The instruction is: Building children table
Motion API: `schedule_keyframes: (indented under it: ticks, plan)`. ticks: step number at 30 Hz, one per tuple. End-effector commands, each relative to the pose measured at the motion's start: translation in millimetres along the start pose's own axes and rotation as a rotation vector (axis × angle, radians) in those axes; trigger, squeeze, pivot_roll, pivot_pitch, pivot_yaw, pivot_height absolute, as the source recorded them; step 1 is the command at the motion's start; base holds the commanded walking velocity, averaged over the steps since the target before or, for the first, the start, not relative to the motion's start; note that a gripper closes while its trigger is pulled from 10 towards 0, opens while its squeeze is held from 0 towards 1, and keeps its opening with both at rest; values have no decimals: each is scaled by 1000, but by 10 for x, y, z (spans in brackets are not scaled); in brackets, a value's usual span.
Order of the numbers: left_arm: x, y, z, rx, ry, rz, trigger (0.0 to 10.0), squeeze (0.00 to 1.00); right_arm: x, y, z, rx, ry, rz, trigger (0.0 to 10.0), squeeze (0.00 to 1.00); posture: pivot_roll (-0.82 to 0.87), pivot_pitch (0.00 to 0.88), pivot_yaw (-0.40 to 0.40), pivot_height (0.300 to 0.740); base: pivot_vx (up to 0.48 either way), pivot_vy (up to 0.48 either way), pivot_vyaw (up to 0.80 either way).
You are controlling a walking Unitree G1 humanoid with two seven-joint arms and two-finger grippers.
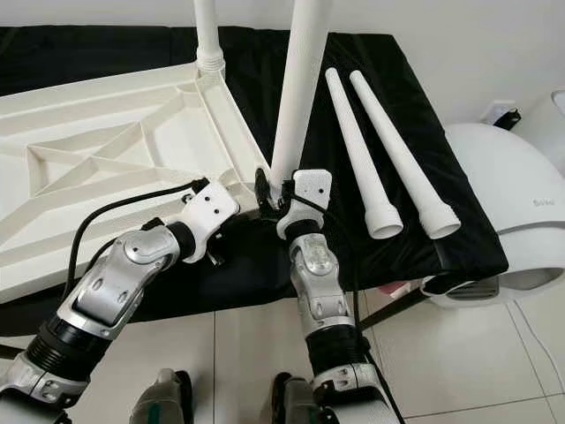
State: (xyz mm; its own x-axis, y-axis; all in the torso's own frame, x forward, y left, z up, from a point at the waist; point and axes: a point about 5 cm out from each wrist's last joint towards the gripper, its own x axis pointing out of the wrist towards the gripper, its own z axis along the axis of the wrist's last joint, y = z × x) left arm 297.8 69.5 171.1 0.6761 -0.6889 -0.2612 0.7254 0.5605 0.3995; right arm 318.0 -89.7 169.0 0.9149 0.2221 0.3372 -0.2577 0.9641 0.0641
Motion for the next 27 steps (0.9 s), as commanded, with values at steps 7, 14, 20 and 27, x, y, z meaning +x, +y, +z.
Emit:
schedule_keyframes:
  ticks: [7,14,20,27]
  plan:
    - [33,-165,-94,-14,28,-110,10000,0,-147,26,6,64,-17,59,10000,0,62,199,-31,740,0,0,0]
    - [35,-128,-101,-11,32,-99,10000,0,-320,9,53,119,-14,177,10000,0,60,201,-26,740,0,0,0]
    - [36,-95,-113,-7,39,-88,10000,0,-457,-71,72,114,-5,194,10000,0,57,201,-21,740,0,0,0]
    - [43,-31,-137,-19,54,-79,10000,0,-678,-112,127,112,18,218,10000,0,40,201,-10,740,0,0,0]
